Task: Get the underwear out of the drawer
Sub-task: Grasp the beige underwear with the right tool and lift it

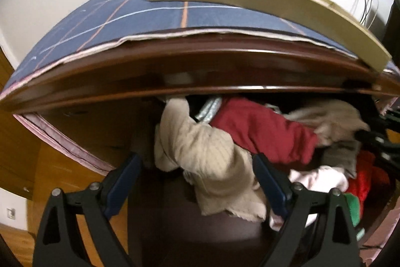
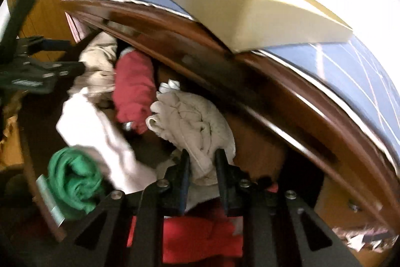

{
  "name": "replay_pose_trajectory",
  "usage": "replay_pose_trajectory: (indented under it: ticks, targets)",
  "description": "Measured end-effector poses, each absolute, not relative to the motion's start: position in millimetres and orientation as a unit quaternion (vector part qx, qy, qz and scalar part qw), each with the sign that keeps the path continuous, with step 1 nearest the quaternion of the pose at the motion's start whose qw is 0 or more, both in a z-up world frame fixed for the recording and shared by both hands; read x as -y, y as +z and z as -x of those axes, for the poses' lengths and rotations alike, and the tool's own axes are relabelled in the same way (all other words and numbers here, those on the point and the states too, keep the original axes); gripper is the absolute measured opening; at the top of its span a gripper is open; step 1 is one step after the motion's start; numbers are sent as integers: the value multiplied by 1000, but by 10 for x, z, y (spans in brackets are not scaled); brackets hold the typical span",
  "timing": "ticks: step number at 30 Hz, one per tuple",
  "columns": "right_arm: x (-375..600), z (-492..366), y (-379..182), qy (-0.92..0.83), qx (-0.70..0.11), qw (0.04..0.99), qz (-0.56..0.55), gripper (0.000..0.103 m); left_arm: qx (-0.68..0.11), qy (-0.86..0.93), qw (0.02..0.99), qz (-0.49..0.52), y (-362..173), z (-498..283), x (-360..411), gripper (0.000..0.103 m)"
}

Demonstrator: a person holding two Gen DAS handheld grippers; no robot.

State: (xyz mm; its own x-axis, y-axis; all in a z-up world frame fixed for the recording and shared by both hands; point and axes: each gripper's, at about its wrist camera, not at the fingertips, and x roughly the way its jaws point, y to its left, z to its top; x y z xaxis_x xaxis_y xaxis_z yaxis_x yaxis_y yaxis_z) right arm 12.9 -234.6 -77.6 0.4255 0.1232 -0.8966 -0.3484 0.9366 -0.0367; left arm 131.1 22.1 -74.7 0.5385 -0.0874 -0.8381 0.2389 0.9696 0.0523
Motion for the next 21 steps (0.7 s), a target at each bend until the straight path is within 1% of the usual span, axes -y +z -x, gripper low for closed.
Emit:
replay_pose_trajectory:
  ticks: [2, 3, 4, 5, 9, 12, 13, 14, 15, 16, 17, 18, 19, 21]
  targets:
    - [2392, 4, -690, 142, -514, 841, 91, 21, -473, -84, 872, -95, -763, -1348, -165, 93]
    - [2420, 76, -633, 142, -512, 843, 79, 18, -475, -83, 870, -104, -771, -1362, -112, 93]
    - [2464, 164, -568, 143, -510, 846, 60, 12, -475, -85, 869, -107, -770, -1363, -88, 93]
    - [2460, 191, -495, 145, -507, 849, 46, 2, -476, -92, 867, -111, -769, -1362, -44, 93]
    - [2428, 430, -395, 149, -506, 849, 37, 2, -487, -106, 860, -110, -833, -1340, 90, 93]
    - [2382, 517, -302, 145, -482, 862, 59, 2, -502, -98, 853, -103, -877, -1375, 108, 84]
    - [2384, 499, -265, 146, -469, 869, 66, 2, -502, -95, 855, -93, -877, -1383, 93, 83]
    - [2333, 454, -243, 154, -460, 871, 77, 5, -505, -90, 855, -83, -882, -1433, 77, 82]
    - [2332, 395, -236, 162, -456, 871, 88, 14, -511, -89, 852, -74, -902, -1457, 56, 74]
    - [2367, 348, -233, 165, -452, 871, 100, 23, -521, -94, 846, -61, -937, -1488, 38, 63]
    - [2293, 264, -279, 165, -446, 871, 126, 49, -530, -99, 840, -51, -963, -1536, 17, 60]
    - [2282, 211, -336, 163, -445, 869, 142, 70, -536, -102, 837, -40, -978, -1557, -1, 56]
    - [2219, 144, -407, 157, -442, 866, 171, 71, -531, -103, 840, -41, -964, -1557, 1, 52]
    - [2135, 81, -510, 157, -436, 860, 214, 71, -530, -107, 840, -36, -961, -1559, -3, 50]
